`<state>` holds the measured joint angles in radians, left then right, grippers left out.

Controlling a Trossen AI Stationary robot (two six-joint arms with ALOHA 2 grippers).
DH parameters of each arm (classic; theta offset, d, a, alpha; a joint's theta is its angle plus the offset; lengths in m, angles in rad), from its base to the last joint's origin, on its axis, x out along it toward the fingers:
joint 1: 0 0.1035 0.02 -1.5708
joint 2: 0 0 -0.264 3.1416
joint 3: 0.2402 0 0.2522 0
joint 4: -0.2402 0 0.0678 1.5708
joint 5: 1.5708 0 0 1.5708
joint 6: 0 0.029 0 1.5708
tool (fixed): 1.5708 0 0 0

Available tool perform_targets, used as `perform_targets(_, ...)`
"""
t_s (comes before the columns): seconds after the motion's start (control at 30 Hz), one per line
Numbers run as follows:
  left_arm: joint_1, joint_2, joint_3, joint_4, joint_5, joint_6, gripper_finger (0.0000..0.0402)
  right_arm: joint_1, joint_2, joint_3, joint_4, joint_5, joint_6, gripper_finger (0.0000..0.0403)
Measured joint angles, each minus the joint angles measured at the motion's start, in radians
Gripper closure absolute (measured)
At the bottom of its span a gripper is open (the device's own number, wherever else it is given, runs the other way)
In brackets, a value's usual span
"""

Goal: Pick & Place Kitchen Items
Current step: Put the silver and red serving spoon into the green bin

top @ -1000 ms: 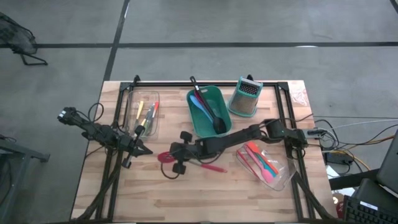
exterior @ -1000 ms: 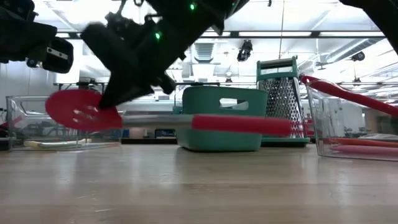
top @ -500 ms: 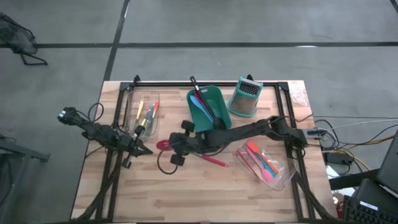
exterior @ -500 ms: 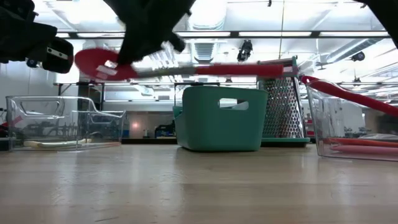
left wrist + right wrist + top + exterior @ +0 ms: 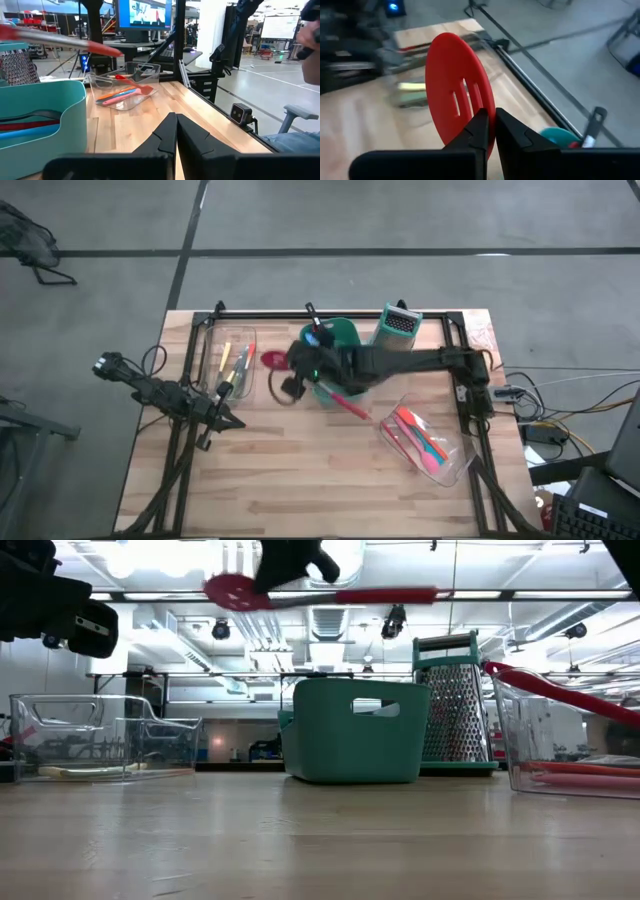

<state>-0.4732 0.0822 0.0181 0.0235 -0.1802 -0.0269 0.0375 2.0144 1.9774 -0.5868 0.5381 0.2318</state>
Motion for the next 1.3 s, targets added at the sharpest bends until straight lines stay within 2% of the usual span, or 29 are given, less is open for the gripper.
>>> perform_targets(0.17,0.000,0.000,0.000,0.000,0.000,0.000,0.0390,-0.099,-0.003,-0.005,-0.001,-0.068,0.037,0.0385)
perform_targets(0.3,0.000,0.000,0.000,0.000,0.000,0.000,0.0390,-0.165,-0.003,-0.038,0.017,-0.067,0.045,0.0385)
perform_targets(0.6,0.000,0.000,0.000,0.000,0.000,0.000,0.0390,-0.239,-0.005,-0.210,0.318,-0.067,0.005,0.0385)
perform_targets(0.8,0.000,0.000,0.000,0.000,0.000,0.000,0.0390,-0.253,-0.005,-0.325,0.410,-0.060,0.017,0.0385)
perform_targets(1.0,0.000,0.000,0.000,0.000,0.000,0.000,0.0390,-0.252,-0.005,-0.428,0.431,0.093,0.055,0.0385)
perform_targets(1.2,0.000,0.000,0.000,0.000,0.000,0.000,0.0390,-0.255,-0.005,-0.475,0.469,0.131,0.049,0.0385)
perform_targets(1.3,0.000,0.000,0.000,0.000,0.000,0.000,0.0390,-0.253,-0.005,-0.492,0.519,0.169,-0.046,0.0385)
